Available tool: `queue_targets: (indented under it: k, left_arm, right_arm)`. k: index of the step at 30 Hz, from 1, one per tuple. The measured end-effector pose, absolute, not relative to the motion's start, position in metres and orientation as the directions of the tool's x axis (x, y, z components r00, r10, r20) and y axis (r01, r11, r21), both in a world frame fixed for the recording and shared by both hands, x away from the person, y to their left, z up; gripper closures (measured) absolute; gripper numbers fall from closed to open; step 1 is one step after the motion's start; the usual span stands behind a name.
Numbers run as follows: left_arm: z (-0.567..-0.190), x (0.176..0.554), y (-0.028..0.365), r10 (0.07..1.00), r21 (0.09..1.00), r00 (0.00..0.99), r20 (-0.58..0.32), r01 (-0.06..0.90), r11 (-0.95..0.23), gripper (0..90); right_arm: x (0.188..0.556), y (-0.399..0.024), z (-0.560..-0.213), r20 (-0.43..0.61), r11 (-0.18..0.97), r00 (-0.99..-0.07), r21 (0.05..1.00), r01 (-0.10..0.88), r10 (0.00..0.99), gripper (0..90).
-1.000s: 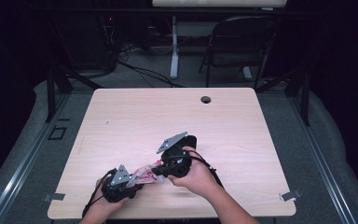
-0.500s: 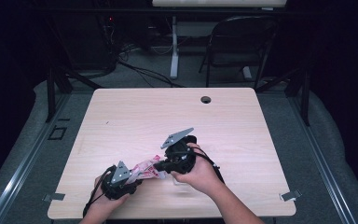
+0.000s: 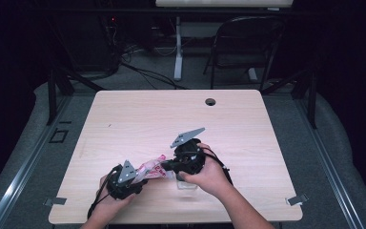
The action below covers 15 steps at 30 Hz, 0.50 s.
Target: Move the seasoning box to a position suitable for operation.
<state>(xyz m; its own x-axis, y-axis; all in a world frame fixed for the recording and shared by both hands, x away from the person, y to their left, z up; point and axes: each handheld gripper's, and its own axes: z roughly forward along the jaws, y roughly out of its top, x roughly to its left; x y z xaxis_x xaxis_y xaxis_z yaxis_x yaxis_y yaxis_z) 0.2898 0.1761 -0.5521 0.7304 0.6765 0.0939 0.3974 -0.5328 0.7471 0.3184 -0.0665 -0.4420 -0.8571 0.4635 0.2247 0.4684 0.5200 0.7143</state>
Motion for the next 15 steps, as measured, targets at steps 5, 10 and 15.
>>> queue_targets:
  k: [5, 10, 15]
  left_arm:
    - [-0.550, 0.293, 0.173, 0.684, 0.752, 0.723, 0.096, 0.397, -0.526, 59.4]
    - [-0.548, 0.295, 0.174, 0.686, 0.758, 0.720, 0.100, 0.391, -0.521, 59.5]
    - [-0.547, 0.297, 0.175, 0.694, 0.759, 0.712, 0.103, 0.395, -0.518, 59.6]
  right_arm:
    - [0.319, -0.072, -0.440, 0.215, 0.501, -0.847, 0.725, 0.472, 0.486, 80.7]
    - [0.319, -0.077, -0.439, 0.196, 0.495, -0.841, 0.732, 0.468, 0.505, 71.5]
    - [0.316, -0.084, -0.437, 0.214, 0.450, -0.828, 0.756, 0.476, 0.518, 63.1]
